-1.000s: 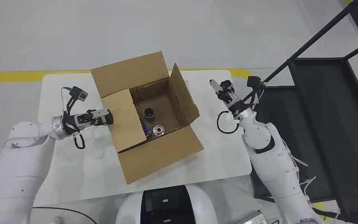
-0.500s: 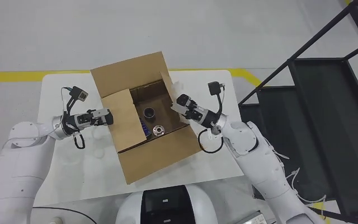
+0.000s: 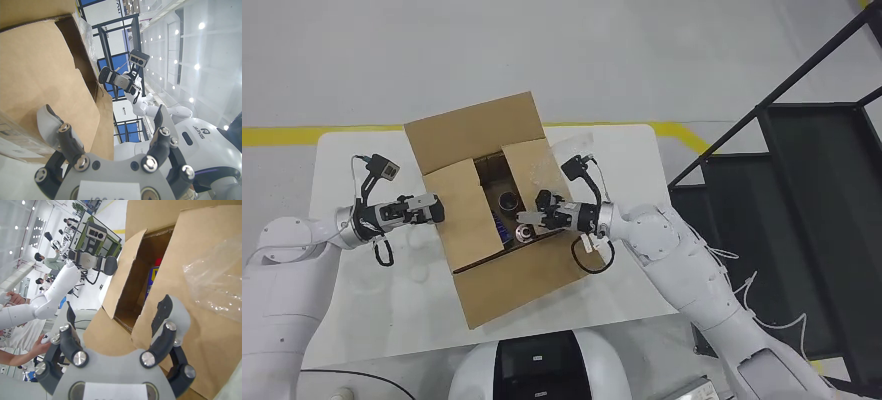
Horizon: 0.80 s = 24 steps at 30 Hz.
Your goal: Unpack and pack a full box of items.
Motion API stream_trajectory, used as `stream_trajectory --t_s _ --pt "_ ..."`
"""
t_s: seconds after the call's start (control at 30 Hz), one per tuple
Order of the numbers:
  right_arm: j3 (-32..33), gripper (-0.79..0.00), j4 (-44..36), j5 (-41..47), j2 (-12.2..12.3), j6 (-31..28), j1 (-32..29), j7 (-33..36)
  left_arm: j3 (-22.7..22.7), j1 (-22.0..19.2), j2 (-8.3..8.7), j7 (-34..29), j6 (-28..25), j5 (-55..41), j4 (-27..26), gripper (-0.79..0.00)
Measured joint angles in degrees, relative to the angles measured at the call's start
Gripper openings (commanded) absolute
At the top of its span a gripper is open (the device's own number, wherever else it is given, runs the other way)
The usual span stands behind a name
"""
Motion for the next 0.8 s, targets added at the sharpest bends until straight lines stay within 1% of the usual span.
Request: stream_trajectory --t_s 0.2,0.33,0.43,0.63,0.73,0.8 --pt "-0.91 0.0 0.17 -3.56 0.29 0.63 0.43 3.01 0.0 0.0 0.0 0.0 0.0 0.0 0.0 0.0" --pt "-1.06 0.0 0.1 -4.19 0.29 1.62 0.92 2.66 0.0 0.0 0.0 0.0 0.0 0.0 0.0 0.0" --pt "-0.33 0.0 -0.35 -3.07 0.3 1.67 1.29 1.34 0.0 0.0 0.0 0.0 0.0 0.0 0.0 0.0" --pt "2.83 0.0 -0.73 -1.75 0.47 3.21 1.92 -3.78 0.0 0.0 0.0 0.0 0.0 0.0 0.0 0.0" --pt "4.24 0.0 0.97 -3.59 0.4 7.08 2.71 -8.44 0.0 0.0 0.0 0.0 0.0 0.0 0.0 0.0" --pt "4.49 0.0 1.98 -5.17 0.23 10.8 3.34 -11.32 0.0 0.0 0.0 0.0 0.0 0.0 0.0 0.0"
